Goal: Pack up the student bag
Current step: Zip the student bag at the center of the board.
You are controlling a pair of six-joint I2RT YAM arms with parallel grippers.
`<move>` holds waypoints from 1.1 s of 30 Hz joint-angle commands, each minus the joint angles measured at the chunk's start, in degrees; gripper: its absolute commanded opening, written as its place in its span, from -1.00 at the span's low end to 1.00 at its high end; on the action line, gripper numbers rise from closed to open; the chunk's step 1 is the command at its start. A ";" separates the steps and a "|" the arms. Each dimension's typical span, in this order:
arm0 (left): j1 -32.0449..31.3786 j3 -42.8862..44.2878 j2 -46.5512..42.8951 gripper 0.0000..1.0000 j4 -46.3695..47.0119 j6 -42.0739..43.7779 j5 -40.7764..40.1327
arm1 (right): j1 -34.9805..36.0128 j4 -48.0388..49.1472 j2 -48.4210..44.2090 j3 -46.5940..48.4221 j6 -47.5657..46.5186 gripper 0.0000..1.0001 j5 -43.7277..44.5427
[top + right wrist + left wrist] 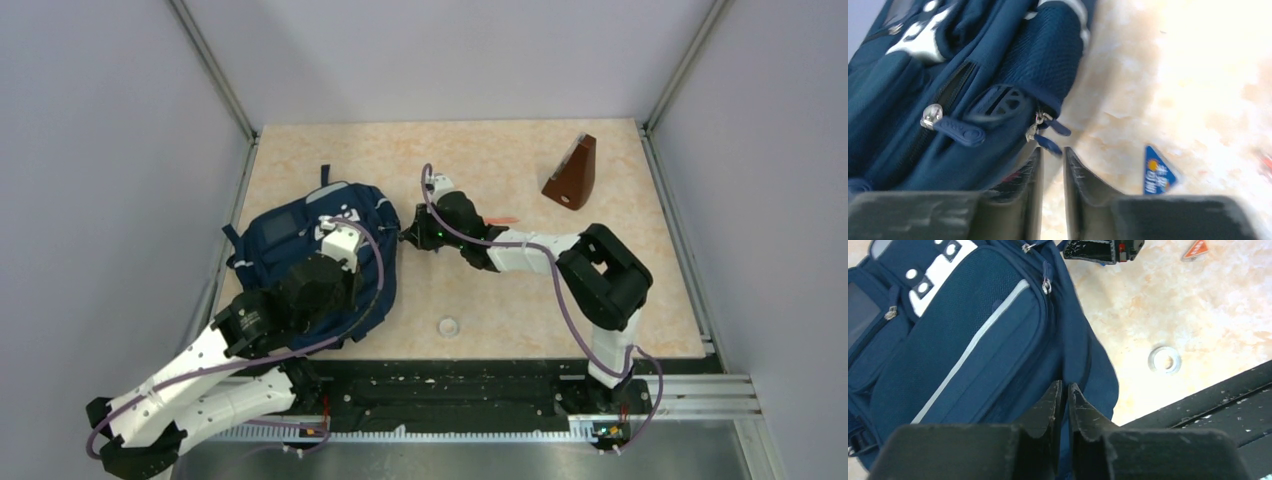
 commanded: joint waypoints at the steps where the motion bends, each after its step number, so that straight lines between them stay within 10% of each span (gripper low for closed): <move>1: 0.04 0.28 1.78 -0.37 11.71 -0.19 4.31 | -3.81 -3.85 -5.00 -1.68 -4.28 -0.30 5.35; 4: 0.04 0.46 4.81 0.37 13.73 -0.33 6.36 | -3.90 -4.74 -10.34 -4.75 -5.40 0.21 5.29; 6: 0.08 1.18 6.97 0.50 14.26 -0.24 7.36 | -3.98 -6.37 -14.24 -6.85 -6.22 0.32 6.75; 19: 16.56 1.57 19.61 0.60 15.08 -2.21 19.05 | -4.12 -7.82 -27.34 -16.80 -5.21 0.36 2.89; 33: 26.32 6.19 26.46 0.60 11.35 4.88 16.70 | 4.67 18.91 -26.28 -26.19 -20.87 0.26 -13.45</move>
